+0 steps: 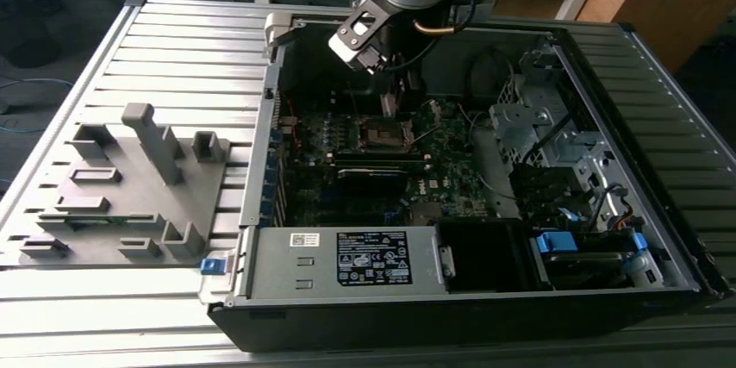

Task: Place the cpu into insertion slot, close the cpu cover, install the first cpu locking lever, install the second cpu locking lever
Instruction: 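Place the cpu into insertion slot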

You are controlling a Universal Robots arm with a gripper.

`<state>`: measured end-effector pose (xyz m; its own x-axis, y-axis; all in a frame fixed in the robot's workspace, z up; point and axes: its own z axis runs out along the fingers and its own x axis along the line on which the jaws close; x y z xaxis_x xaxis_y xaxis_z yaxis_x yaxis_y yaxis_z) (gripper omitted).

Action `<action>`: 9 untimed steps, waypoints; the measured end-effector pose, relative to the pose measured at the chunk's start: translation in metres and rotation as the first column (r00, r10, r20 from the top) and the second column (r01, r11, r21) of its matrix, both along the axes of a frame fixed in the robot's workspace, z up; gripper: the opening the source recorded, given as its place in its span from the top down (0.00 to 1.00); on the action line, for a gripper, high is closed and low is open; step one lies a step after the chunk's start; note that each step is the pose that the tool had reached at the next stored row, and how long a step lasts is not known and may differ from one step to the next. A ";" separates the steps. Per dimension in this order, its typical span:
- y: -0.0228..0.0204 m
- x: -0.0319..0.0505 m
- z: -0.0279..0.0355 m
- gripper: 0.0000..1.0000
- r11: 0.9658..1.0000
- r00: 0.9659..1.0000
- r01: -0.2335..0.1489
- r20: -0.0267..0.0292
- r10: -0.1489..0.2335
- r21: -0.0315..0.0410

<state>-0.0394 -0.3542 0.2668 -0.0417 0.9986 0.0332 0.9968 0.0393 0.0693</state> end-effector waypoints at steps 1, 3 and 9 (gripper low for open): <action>0.0000 0.0000 0.0000 0.46 1.000 1.000 0.000 0.000 0.000 0.000; 0.0000 0.0000 -0.0008 0.46 1.000 1.000 0.000 0.000 0.000 0.000; 0.0000 0.0000 -0.0019 0.46 1.000 1.000 0.000 0.000 0.000 0.000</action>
